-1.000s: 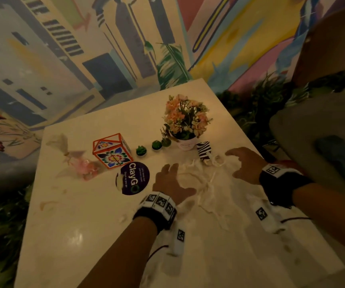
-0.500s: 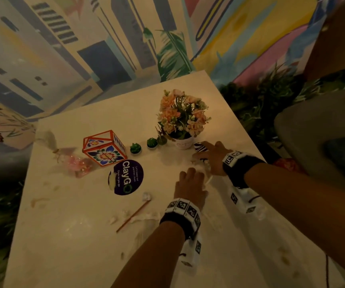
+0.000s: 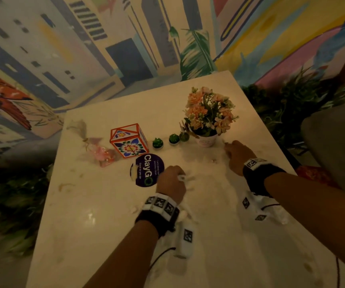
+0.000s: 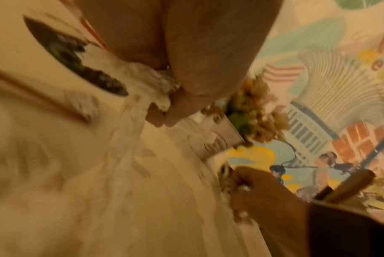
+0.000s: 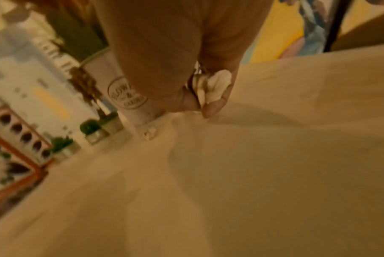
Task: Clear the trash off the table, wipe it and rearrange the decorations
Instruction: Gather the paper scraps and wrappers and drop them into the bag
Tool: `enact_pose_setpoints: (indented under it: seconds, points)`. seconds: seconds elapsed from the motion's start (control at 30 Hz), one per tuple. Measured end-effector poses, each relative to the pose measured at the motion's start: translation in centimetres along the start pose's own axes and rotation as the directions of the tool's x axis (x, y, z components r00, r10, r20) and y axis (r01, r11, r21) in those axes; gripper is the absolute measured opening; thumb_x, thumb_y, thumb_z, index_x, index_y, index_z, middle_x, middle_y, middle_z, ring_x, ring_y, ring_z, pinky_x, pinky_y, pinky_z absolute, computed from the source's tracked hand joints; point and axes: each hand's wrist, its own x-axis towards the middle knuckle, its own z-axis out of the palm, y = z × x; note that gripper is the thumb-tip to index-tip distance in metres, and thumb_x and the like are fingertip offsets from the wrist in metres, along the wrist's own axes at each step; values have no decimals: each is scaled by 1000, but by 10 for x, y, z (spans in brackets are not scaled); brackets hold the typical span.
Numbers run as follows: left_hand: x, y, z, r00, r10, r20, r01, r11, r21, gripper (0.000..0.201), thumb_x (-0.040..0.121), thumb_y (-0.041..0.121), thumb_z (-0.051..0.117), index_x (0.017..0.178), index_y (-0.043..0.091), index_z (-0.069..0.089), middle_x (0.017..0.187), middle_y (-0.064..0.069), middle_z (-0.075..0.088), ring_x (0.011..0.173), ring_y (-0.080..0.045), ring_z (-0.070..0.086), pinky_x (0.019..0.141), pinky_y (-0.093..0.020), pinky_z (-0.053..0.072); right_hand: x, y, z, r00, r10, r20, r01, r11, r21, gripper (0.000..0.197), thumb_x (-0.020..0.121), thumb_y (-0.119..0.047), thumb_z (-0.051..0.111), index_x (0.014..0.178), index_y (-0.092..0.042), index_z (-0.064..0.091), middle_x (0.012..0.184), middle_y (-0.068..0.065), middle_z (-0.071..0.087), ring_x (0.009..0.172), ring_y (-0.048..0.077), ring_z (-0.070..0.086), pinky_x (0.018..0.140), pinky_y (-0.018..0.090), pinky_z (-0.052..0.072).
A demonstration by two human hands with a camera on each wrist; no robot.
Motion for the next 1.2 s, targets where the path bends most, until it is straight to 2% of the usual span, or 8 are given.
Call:
enact_pose_setpoints:
  seconds: [0.07,0.27,0.4,0.6,0.9,1.03,1.13,1.2]
  points:
    - [5,-23,-17,997,-48,-67,45,998,-45,24,87,0,47,102,11,63,111,-8,61,105,-25,55,83,-26,39,-1,0,1,995,46,-89,-38,995,93,27,82,4,48,79,-23,47,102,11,45,99,35,50,74,34,35]
    - [18,-73,-10,985,-127,120,111,986,125,41,87,3,53,124,22,54,134,-5,44,127,-29,41,108,-37,35,3,-24,25,999,47,-21,-45,994,95,42,90,-7,47,132,-8,48,133,13,41,124,33,43,105,39,38]
    - [2,-58,5,968,-71,242,27,983,180,42,75,31,71,110,29,48,114,0,34,104,-23,37,92,-42,43,5,-36,36,996,78,-33,-75,995,64,38,89,-26,55,122,-7,52,124,13,43,114,35,46,97,40,41]
    - [-5,-42,16,979,84,186,-127,964,232,23,80,-2,61,99,11,57,111,-8,46,102,-28,47,88,-37,46,7,-42,39,982,167,-94,-144,966,214,10,85,-11,63,80,-13,54,110,16,55,101,35,55,78,31,40]
    - [2,-65,-26,984,-139,-108,116,975,-192,16,83,2,61,80,18,63,109,-2,59,106,-20,54,82,-23,38,-75,-49,54,969,238,-71,-161,821,549,27,82,3,54,72,-20,65,103,10,68,98,31,63,89,38,52]
    - [-1,-89,-61,978,-150,-146,113,966,-233,18,82,5,63,76,22,62,107,-5,61,107,-23,55,84,-27,41,-123,-82,73,987,-29,-156,87,920,382,31,82,3,51,103,-10,69,119,10,63,109,29,59,96,34,46]
    - [-9,-111,-74,985,-139,-107,119,977,-175,20,81,1,60,76,20,64,108,-5,59,108,-24,54,82,-23,37,-130,-106,91,982,-184,37,178,976,129,38,83,-17,59,120,-17,55,127,3,50,117,26,47,95,31,43]
    - [-17,-125,-78,988,-127,-83,113,983,-146,28,80,-5,55,74,21,64,109,-5,59,109,-24,53,83,-22,36,-125,-113,99,977,-158,144,158,987,8,41,82,-19,59,122,-17,49,130,3,43,118,26,42,93,31,40]
